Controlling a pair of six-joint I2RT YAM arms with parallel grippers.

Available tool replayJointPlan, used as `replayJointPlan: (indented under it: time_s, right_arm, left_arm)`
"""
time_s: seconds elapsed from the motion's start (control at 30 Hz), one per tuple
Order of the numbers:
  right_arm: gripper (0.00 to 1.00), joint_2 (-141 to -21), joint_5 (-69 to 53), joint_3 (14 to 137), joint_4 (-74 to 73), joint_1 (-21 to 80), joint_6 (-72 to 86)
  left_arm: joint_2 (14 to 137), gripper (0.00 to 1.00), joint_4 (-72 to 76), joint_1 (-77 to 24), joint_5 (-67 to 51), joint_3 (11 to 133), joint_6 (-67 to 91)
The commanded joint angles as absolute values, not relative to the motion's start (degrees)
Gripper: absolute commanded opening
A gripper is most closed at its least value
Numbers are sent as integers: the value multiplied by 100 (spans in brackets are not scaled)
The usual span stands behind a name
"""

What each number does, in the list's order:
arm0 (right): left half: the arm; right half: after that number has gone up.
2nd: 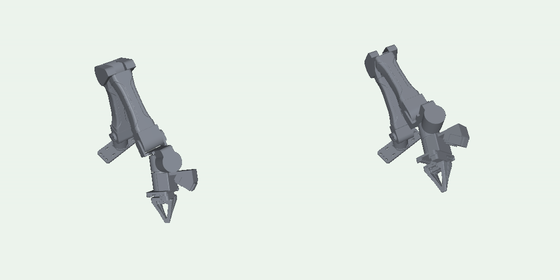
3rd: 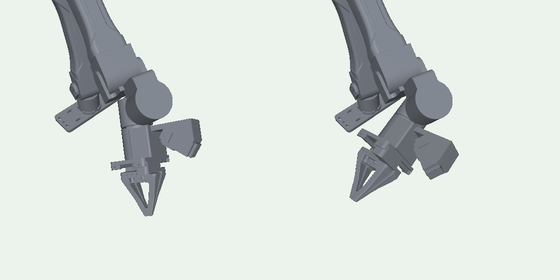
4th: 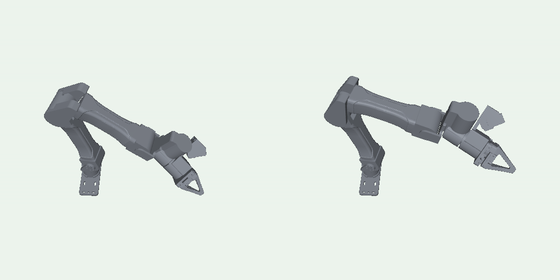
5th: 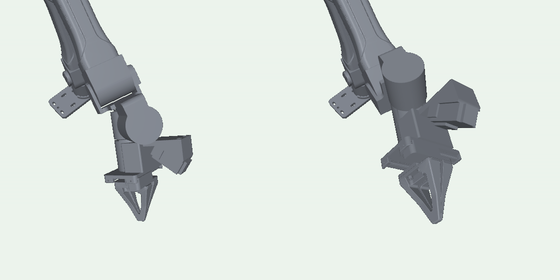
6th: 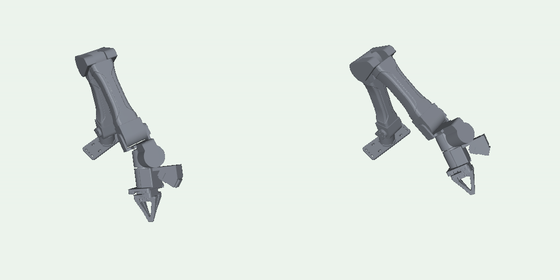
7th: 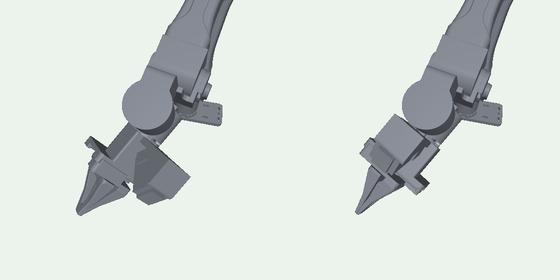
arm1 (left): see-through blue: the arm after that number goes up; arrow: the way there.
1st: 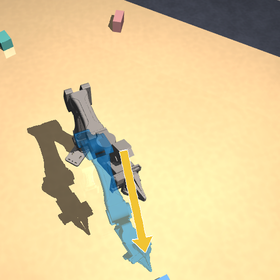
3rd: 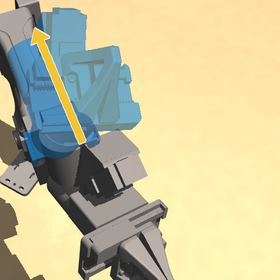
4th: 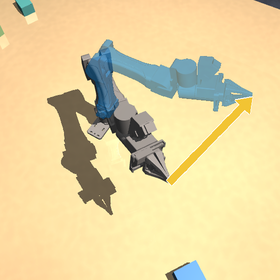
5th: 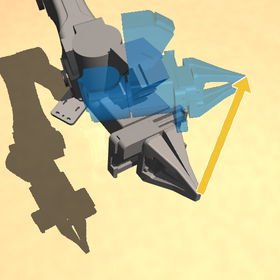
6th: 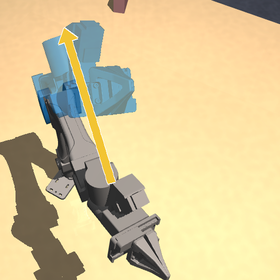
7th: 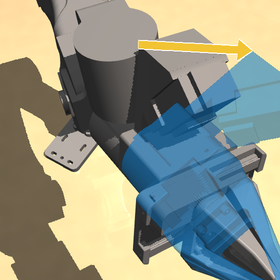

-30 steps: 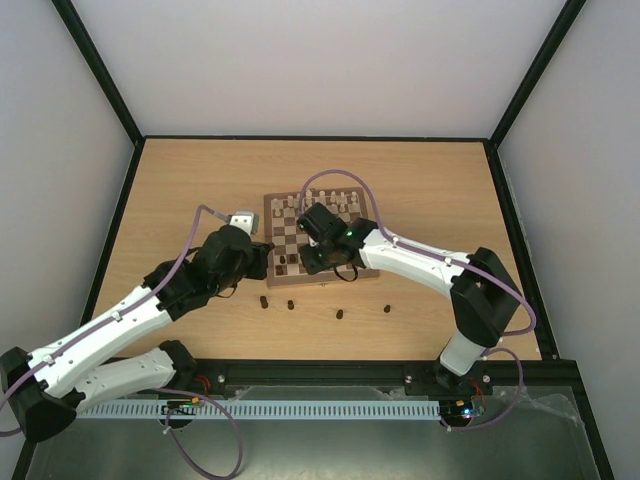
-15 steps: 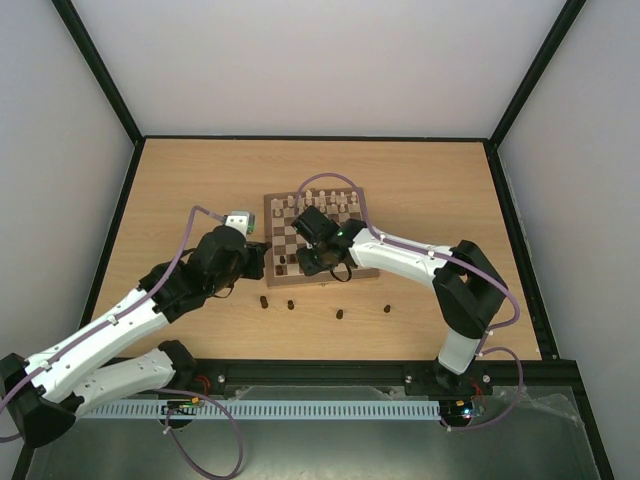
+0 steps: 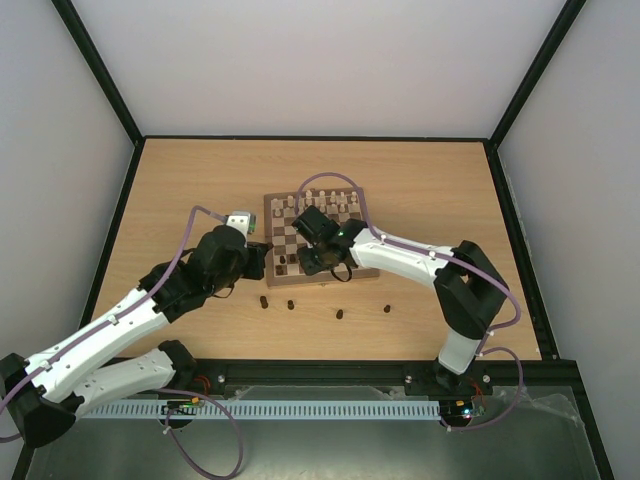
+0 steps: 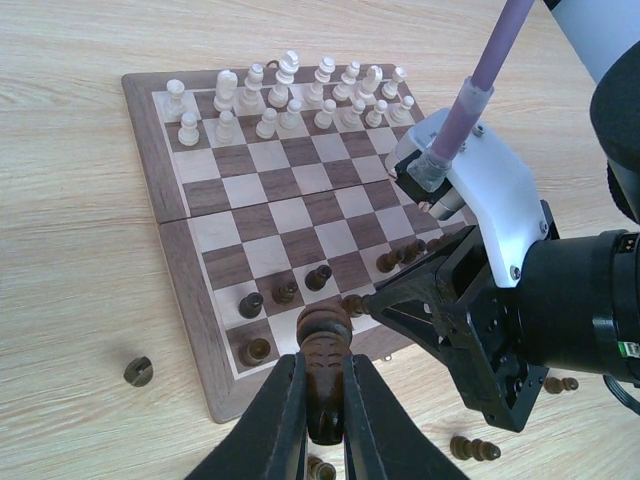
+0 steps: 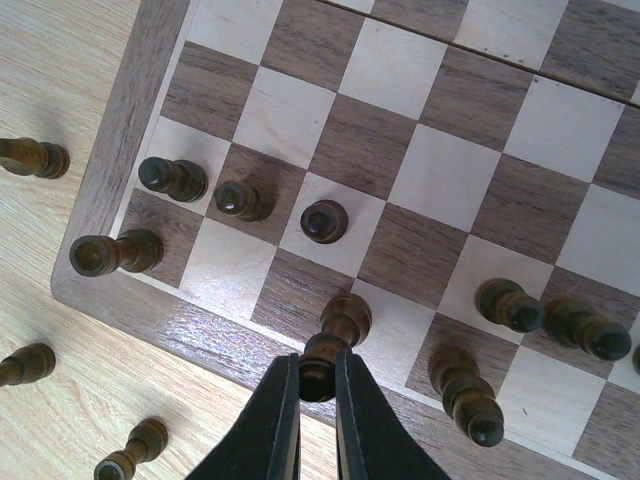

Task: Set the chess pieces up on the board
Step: Place the chess piece on the chessboard.

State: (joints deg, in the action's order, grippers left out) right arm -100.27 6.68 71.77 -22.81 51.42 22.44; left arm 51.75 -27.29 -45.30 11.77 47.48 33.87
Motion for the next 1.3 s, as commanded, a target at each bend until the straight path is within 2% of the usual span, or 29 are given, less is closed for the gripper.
replayJointPlan:
  time_s: [0.0,0.67,1.27]
  right_arm:
    - [1,-9778,745,7084,-2466,5178,2250]
    - [1,-9596,759,6737,-2415,5144,2263]
    - [2,-9488,843,6910,-2912,5145,2203]
  left_arm:
    - [5211,5,-2560,-4500,1087,4650,3356]
    - [5312,4,-2490,-4499,982,4681,3375]
    - [5344,4,-2413,-4500,915,4662,3376]
